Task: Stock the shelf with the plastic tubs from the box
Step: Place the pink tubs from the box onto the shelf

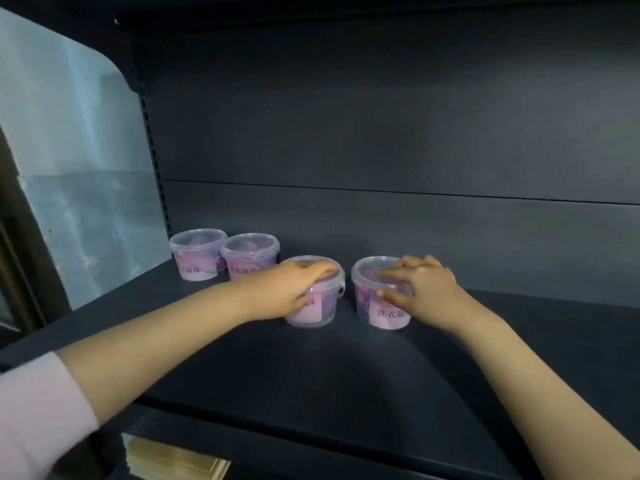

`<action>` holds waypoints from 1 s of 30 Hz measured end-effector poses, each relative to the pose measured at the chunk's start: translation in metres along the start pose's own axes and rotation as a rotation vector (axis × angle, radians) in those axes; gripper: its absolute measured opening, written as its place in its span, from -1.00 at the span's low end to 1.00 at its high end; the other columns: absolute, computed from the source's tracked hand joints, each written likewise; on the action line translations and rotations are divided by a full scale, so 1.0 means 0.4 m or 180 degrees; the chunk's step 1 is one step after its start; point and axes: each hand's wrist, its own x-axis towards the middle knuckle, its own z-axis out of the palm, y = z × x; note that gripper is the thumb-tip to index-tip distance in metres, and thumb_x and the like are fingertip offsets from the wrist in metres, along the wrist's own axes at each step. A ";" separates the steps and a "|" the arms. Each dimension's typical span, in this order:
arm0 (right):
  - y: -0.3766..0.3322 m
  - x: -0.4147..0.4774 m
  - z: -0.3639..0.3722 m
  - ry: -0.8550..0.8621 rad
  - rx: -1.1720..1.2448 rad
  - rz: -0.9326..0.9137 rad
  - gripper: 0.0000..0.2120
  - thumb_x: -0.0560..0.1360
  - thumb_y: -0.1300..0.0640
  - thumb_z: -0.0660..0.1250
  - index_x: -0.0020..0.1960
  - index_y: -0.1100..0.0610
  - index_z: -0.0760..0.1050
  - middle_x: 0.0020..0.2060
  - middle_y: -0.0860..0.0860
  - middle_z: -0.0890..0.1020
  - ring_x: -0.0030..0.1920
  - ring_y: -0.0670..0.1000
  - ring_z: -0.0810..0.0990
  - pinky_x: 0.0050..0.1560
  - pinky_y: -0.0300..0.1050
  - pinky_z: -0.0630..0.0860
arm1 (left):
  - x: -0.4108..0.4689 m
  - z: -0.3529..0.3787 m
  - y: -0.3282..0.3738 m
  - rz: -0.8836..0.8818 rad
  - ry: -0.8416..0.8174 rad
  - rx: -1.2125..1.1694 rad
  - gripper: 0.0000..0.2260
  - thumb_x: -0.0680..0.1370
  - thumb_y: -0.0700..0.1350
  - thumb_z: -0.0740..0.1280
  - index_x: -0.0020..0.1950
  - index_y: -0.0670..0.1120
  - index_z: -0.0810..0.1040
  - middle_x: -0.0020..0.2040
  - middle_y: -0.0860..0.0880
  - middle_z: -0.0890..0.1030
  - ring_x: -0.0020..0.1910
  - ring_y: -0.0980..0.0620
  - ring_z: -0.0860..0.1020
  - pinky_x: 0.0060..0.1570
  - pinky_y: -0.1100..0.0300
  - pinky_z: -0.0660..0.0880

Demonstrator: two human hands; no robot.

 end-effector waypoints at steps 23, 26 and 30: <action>-0.012 0.096 0.102 0.0509 0.0339 0.0298 -0.63 0.48 -0.01 0.38 0.28 -0.10 0.52 0.26 -0.17 0.50 0.31 0.06 0.37 0.34 -0.10 0.20 | 0.032 0.146 -0.159 0.0022 0.2124 -0.0305 -0.74 0.58 -0.10 0.20 0.21 -0.09 0.57 0.14 0.00 0.61 0.16 0.00 0.52 0.22 0.08 0.41; -0.020 0.097 0.092 0.0699 0.0493 0.0145 -0.67 0.44 0.13 0.44 0.20 0.07 0.56 0.15 -0.08 0.57 0.18 -0.06 0.44 0.23 -0.25 0.19 | 0.033 0.144 -0.172 -0.0117 0.2104 -0.0377 -0.69 0.56 -0.07 0.18 0.24 -0.09 0.56 0.16 -0.01 0.61 0.16 -0.01 0.53 0.21 0.08 0.43; -0.025 0.091 0.094 0.0961 0.0694 0.0309 -0.70 0.38 0.07 0.51 0.09 0.04 0.60 0.00 -0.11 0.54 0.05 -0.10 0.43 0.12 -0.26 0.27 | 0.045 0.140 -0.190 -0.0196 0.1982 -0.0238 -0.69 0.54 -0.04 0.18 0.17 -0.07 0.60 0.13 0.00 0.63 0.11 -0.05 0.57 0.14 0.02 0.49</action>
